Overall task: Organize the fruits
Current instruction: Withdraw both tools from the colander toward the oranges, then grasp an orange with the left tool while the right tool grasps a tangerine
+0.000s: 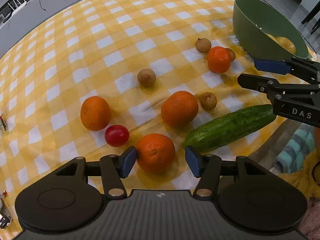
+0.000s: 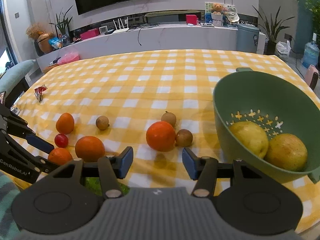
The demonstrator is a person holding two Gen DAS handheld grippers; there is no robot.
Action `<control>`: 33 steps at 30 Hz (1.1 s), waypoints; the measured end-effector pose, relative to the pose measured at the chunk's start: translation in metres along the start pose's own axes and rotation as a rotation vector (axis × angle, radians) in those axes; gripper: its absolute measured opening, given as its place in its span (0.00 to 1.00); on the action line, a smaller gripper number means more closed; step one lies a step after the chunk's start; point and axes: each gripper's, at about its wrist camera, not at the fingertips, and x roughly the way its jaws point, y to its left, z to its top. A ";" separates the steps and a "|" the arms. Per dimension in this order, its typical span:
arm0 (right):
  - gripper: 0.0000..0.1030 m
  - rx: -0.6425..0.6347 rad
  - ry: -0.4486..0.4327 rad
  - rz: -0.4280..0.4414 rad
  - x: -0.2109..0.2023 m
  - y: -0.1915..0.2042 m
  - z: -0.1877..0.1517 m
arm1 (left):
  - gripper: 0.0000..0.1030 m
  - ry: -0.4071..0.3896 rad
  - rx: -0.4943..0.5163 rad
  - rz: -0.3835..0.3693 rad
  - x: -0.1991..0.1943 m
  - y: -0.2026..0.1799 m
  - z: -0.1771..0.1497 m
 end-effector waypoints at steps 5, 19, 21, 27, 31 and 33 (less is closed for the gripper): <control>0.50 -0.023 -0.003 -0.014 0.006 0.002 0.002 | 0.57 0.018 -0.023 0.009 0.005 0.003 0.002; 0.41 -0.179 -0.017 -0.094 0.032 0.019 0.012 | 0.49 -0.013 -0.131 0.000 -0.004 0.013 0.002; 0.41 -0.201 -0.017 -0.097 0.036 0.020 0.014 | 0.49 -0.031 -0.144 0.004 -0.009 0.014 0.003; 0.41 -0.242 -0.014 -0.102 0.047 0.023 0.018 | 0.49 -0.066 -0.165 0.016 -0.021 0.014 0.010; 0.41 -0.282 -0.014 -0.109 0.051 0.030 0.017 | 0.49 -0.073 -0.161 0.014 -0.024 0.011 0.014; 0.41 -0.291 -0.007 -0.107 0.053 0.032 0.016 | 0.49 -0.075 -0.161 0.015 -0.025 0.010 0.014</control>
